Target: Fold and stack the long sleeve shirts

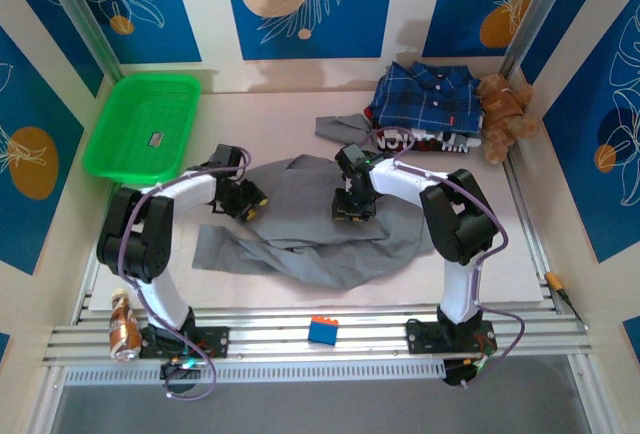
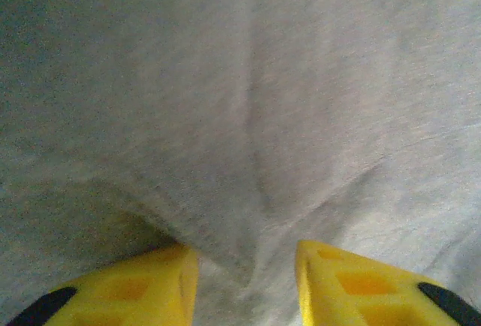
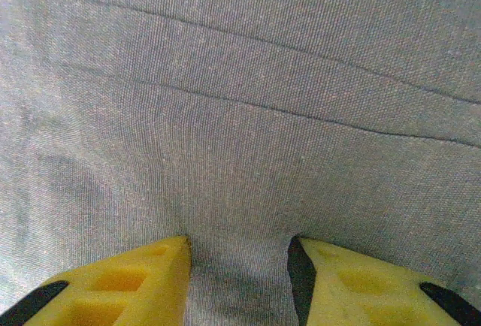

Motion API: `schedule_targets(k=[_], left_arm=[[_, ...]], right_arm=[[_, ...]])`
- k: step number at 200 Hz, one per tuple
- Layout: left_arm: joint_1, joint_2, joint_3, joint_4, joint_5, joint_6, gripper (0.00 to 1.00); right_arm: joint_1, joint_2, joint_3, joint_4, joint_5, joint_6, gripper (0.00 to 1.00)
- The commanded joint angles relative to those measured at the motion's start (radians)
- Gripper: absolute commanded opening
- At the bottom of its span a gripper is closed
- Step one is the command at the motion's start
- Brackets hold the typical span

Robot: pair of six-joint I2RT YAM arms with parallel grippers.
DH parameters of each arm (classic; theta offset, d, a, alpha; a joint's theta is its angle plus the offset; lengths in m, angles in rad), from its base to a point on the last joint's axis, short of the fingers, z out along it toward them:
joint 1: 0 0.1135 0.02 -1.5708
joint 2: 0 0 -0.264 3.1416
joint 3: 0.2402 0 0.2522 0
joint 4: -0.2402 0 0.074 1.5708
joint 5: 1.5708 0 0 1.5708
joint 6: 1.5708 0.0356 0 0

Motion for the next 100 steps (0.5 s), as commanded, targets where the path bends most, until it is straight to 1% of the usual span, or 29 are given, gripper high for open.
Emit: schedule_targets(k=[1, 20, 39, 65, 100], left_arm=[[0.012, -0.034, -0.016, 0.025, 0.003, -0.019, 0.32], [0.019, -0.025, 0.018, 0.011, -0.021, -0.005, 0.24], [0.029, -0.006, 0.068, -0.013, -0.047, 0.014, 0.23], [0.039, 0.021, 0.118, -0.031, -0.06, 0.039, 0.18], [0.041, 0.027, 0.095, -0.007, -0.039, 0.035, 0.08]], right_arm=[[0.016, 0.053, -0.003, -0.012, -0.024, -0.017, 0.41], [0.021, 0.055, -0.002, -0.013, -0.026, -0.021, 0.41], [0.025, 0.056, 0.0, -0.014, -0.026, -0.022, 0.41], [0.031, 0.056, 0.0, -0.013, -0.029, -0.028, 0.41], [0.032, 0.053, -0.002, -0.016, -0.026, -0.033, 0.4]])
